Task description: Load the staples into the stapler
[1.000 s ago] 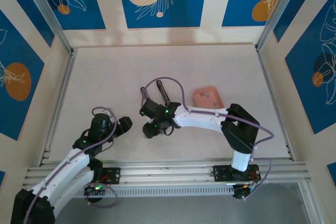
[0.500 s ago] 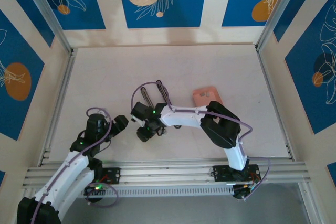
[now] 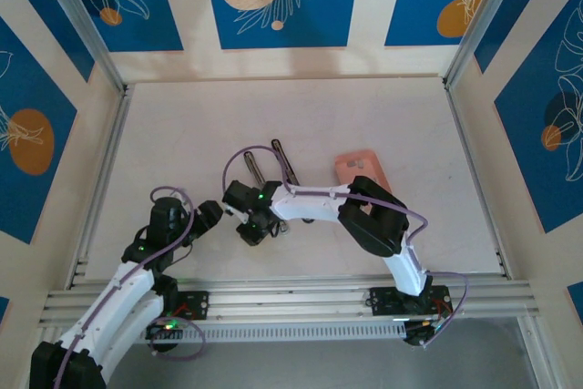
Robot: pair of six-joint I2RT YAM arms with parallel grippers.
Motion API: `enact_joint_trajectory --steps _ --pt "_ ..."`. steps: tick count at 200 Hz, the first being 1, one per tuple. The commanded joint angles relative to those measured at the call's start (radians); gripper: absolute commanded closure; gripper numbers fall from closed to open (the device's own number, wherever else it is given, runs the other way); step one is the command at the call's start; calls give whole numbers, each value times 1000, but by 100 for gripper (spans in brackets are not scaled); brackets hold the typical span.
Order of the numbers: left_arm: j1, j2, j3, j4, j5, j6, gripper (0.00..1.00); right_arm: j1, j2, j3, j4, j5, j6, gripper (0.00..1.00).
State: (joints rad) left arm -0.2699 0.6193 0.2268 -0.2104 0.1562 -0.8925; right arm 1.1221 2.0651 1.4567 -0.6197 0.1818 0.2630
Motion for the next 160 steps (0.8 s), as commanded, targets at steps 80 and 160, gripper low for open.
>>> enact_joint_trajectory --steps 80,160 --pt "10 2 39 92 31 202 27 -2 -135 -98 73 19 49 81" --pt "-27 34 156 375 173 666 28 -189 -509 -422 478 -203 226 81"
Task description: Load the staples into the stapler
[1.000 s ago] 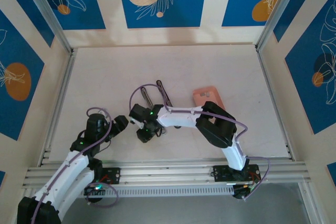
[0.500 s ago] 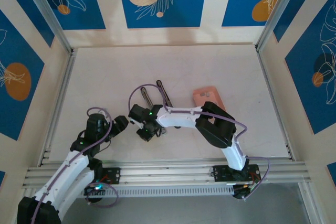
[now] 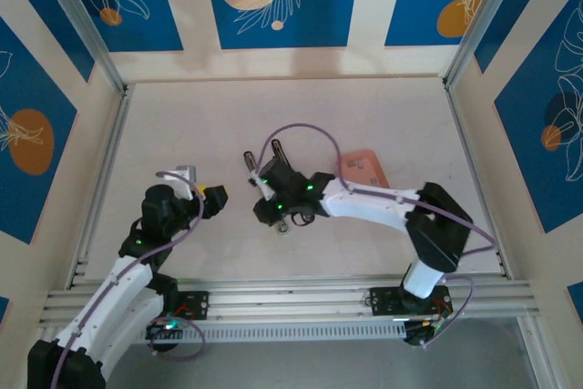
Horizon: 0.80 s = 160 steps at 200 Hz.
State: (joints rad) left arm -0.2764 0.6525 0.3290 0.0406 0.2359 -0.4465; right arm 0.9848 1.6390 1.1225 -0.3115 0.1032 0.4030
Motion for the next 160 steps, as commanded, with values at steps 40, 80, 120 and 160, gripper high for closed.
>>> enact_joint_trajectory --steps 40,80,120,160 --pt "-52 -7 95 161 227 463 28 -155 -208 -233 346 -277 169 82" --pt "-85 8 125 183 371 663 32 -242 -287 -335 503 -413 242 82" --pt "-173 56 212 15 445 952 36 -304 -309 -383 633 -574 300 82" --pt "-255 114 251 -92 407 1122 36 -331 -299 -397 719 -681 352 82"
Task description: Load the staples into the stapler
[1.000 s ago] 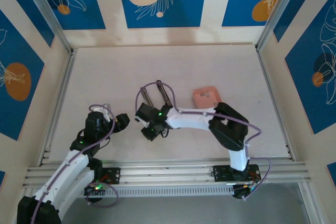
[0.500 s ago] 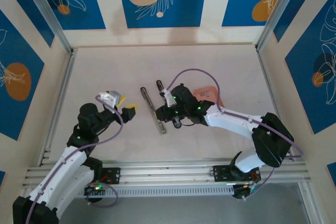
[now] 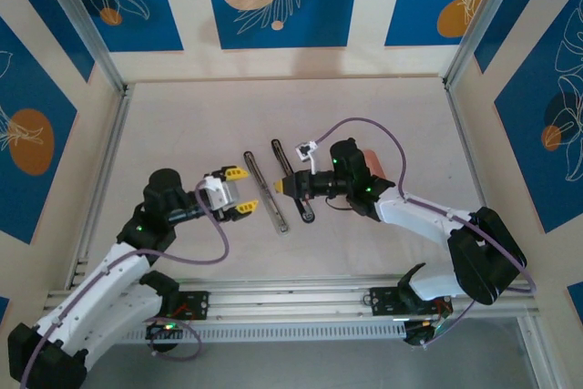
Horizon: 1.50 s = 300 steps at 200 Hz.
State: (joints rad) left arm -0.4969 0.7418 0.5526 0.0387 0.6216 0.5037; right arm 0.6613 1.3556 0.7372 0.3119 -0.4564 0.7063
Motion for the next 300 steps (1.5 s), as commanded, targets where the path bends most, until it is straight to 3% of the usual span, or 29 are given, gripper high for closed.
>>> enact_joint_trajectory --steps 1,64,150,186,267,300 --pt "-35 26 27 -90 21 173 36 -8 -16 -12 98 -125 50 82" --pt "-72 77 -10 65 -15 175 41 -5 -5 -47 216 -199 121 82" --pt "-110 161 -39 227 -44 165 45 18 30 -58 324 -206 182 82" --pt "-112 171 -48 269 -45 153 51 23 39 -59 339 -207 191 82" --pt "-119 173 -48 255 -54 162 65 26 50 -62 370 -208 208 82" --pt "-119 147 -12 129 -99 168 73 22 43 -71 368 -201 204 80"
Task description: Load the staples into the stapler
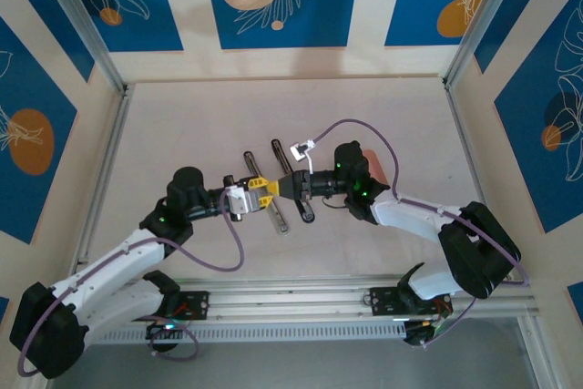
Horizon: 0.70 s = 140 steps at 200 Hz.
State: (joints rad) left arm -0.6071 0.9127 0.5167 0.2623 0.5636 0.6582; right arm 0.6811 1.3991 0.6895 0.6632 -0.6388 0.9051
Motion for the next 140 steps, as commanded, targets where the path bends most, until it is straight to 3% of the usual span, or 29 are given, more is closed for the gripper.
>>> enact_joint_trajectory --steps 1,28,76,103,140 --pt "-9 -25 27 -102 -45 14 74 1 -1 -23 14 -18 5 80" --pt "-10 -36 136 -424 -132 25 74 -42 -82 -76 -67 67 -38 59" --pt "-11 75 324 -993 -309 19 77 -109 -233 -89 -373 179 -163 54" --pt "-11 206 349 -1129 -394 -2 77 -112 -245 -93 -408 186 -180 54" --pt "-16 383 377 -1144 -473 -60 76 -108 -253 -112 -408 197 -182 54"
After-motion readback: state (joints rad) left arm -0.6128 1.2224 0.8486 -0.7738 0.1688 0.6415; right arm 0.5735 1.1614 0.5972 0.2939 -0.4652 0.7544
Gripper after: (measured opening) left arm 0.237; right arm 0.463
